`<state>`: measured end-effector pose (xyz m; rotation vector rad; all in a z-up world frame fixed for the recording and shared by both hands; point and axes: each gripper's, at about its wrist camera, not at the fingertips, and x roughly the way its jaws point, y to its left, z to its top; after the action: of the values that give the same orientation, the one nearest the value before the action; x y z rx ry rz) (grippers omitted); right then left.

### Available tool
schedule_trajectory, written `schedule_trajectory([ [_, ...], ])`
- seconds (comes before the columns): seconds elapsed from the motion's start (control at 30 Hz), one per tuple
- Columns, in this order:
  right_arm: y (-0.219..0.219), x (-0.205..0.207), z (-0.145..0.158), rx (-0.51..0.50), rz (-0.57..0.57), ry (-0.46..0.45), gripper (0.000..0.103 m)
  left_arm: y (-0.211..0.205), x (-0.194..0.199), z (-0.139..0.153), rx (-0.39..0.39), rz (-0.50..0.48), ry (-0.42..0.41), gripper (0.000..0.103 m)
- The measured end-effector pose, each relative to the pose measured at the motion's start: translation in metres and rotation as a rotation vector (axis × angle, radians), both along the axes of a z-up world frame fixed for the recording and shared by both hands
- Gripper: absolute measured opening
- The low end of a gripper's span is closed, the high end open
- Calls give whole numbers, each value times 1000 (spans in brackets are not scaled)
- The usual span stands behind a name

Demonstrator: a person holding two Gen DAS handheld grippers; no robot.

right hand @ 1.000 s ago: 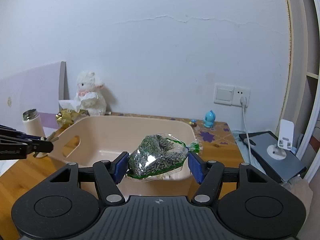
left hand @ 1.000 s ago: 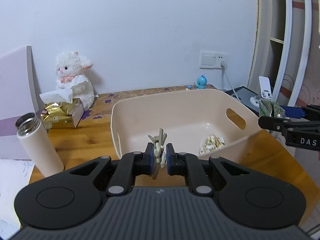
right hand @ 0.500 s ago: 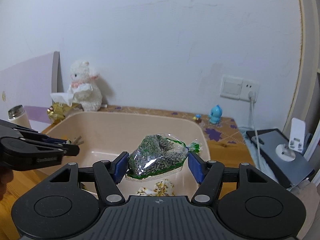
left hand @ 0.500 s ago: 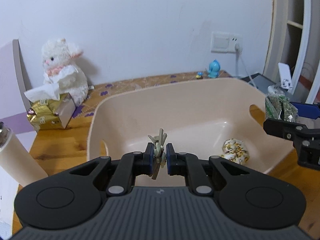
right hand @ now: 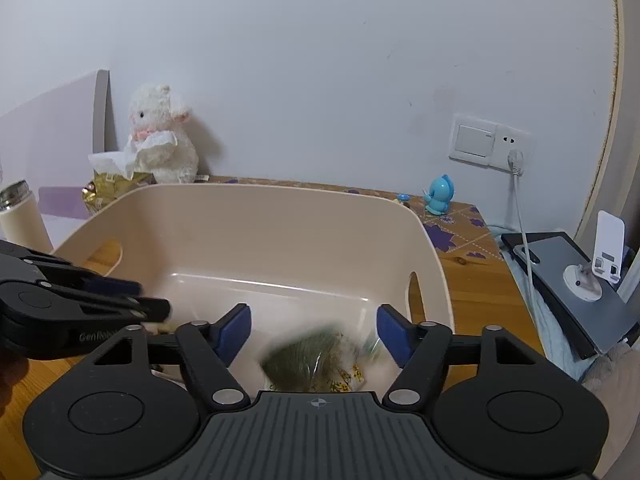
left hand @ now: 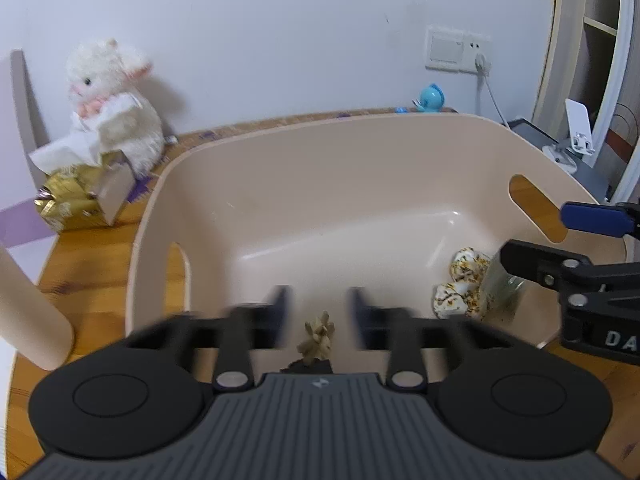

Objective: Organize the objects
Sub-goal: 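Drop the keys and green snack bag into the beige basket with both tools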

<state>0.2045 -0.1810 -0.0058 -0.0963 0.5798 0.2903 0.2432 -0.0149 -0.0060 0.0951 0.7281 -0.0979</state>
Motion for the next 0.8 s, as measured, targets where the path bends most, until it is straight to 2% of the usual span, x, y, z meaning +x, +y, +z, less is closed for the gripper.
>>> schedule_trajectory([
  [0.07,-3,-6,6,4,-5,-22,84,0,-6,8,-4,-2,-27,70],
  [0.13,-6,-14,12,6,-9,-45,93,0,-12,16,-7,7,-43,89],
  [0.17,-8,-17,15,6,-10,-53,97,1,-16,20,-8,11,-59,91],
  [0.3,-12,-32,23,-1,-8,-66,103,4,-31,33,-7,22,-80,92],
  [0.47,-16,-50,29,-6,-6,-67,103,12,-53,44,-19,41,-99,96],
  [0.8,-18,-74,12,-28,-3,-13,103,21,-93,45,-7,51,-102,96],
])
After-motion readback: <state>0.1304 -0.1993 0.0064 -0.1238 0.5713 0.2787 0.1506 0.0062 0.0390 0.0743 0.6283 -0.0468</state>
